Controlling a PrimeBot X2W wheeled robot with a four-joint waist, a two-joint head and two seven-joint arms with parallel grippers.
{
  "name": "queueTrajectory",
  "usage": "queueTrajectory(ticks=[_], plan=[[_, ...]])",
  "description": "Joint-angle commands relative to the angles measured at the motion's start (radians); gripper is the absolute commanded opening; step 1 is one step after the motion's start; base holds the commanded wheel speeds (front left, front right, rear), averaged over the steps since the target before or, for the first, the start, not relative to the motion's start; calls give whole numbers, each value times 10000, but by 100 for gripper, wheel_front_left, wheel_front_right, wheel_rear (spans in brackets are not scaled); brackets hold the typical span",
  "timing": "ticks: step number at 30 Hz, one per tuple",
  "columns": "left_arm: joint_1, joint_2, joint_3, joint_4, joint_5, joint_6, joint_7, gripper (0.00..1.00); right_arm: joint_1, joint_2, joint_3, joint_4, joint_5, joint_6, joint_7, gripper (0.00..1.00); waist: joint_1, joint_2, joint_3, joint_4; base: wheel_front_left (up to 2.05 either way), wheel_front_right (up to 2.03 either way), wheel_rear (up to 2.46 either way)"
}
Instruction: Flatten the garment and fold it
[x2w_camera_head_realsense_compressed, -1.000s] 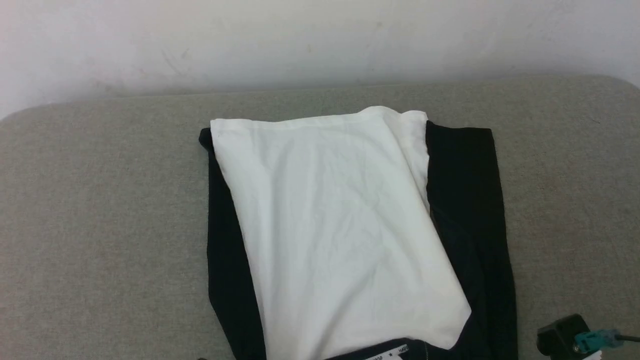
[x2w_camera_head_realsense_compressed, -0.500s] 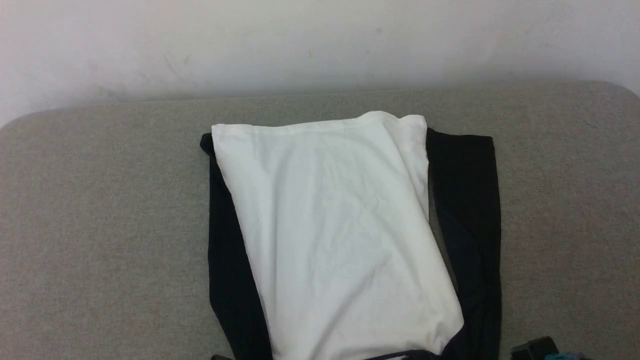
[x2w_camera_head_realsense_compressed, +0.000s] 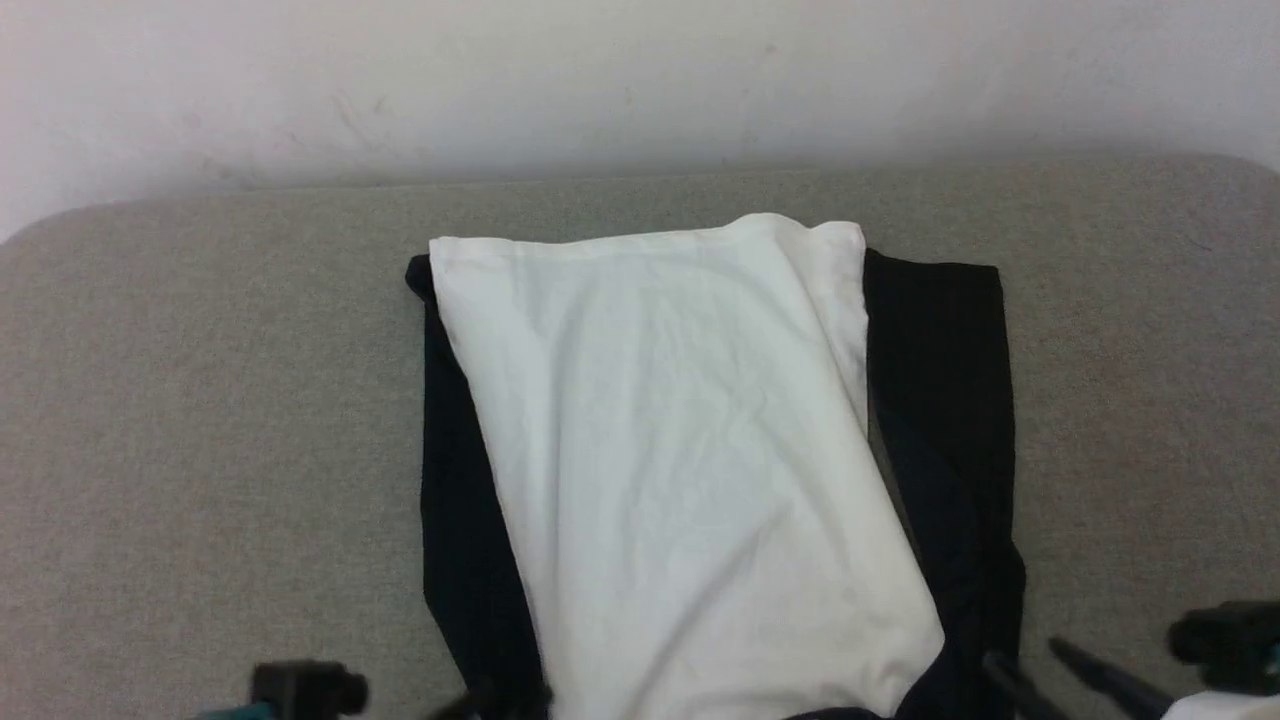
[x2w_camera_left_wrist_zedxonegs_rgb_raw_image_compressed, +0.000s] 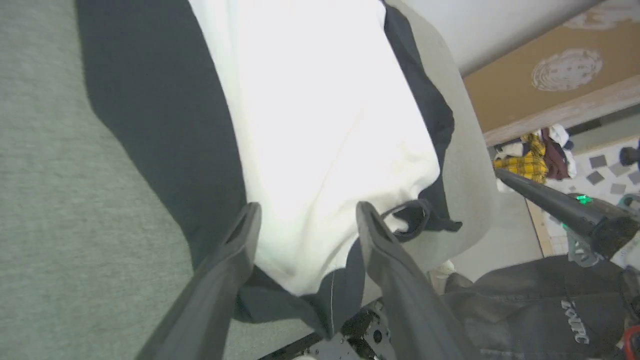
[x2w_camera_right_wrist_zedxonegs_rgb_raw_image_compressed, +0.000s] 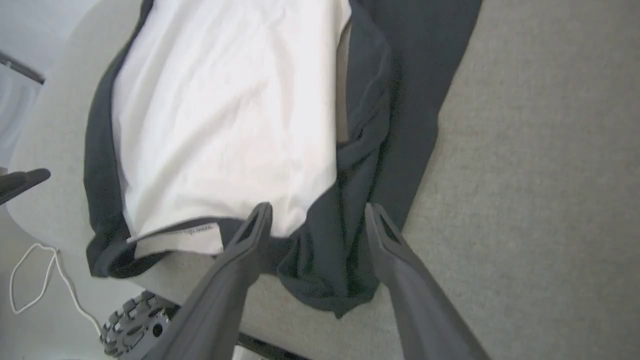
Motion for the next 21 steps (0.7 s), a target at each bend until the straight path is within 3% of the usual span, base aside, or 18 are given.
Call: queueTrajectory(ticks=[1,4,8,13,16,21], plan=[[166,190,473,-524,-206,123,-274,100,-29,181,-434,-482,30,-9,-50,100,0,-1,46,61,0,0,0],[191,397,1807,-1407,79,647,-1400,100,-542,743,-1570,-1512,-533,-9,-772,100,0,-1,125,155,0,0,0],[-266,103,2973,-1531,1546,1676,-3252,100,-1509,1597,-2461,-2063,-1995,-9,-2645,100,0,-1,215,246,0,0,0],[-694,-406,2744,-814,3473,2413,-4306,100,-1880,2005,-2248,-1592,-3663,-9,-4449,100,0,-1,235,197,0,0,0],[-716,-1014,2525,-205,4394,2751,-4512,100,-1717,2149,-1960,-1070,-4491,-9,-5289,100,0,-1,194,148,0,0,0],[-365,-1878,2175,554,5041,2769,-4572,100,-1315,2243,-1706,-265,-4603,-9,-6153,100,0,-1,182,96,0,0,0]])
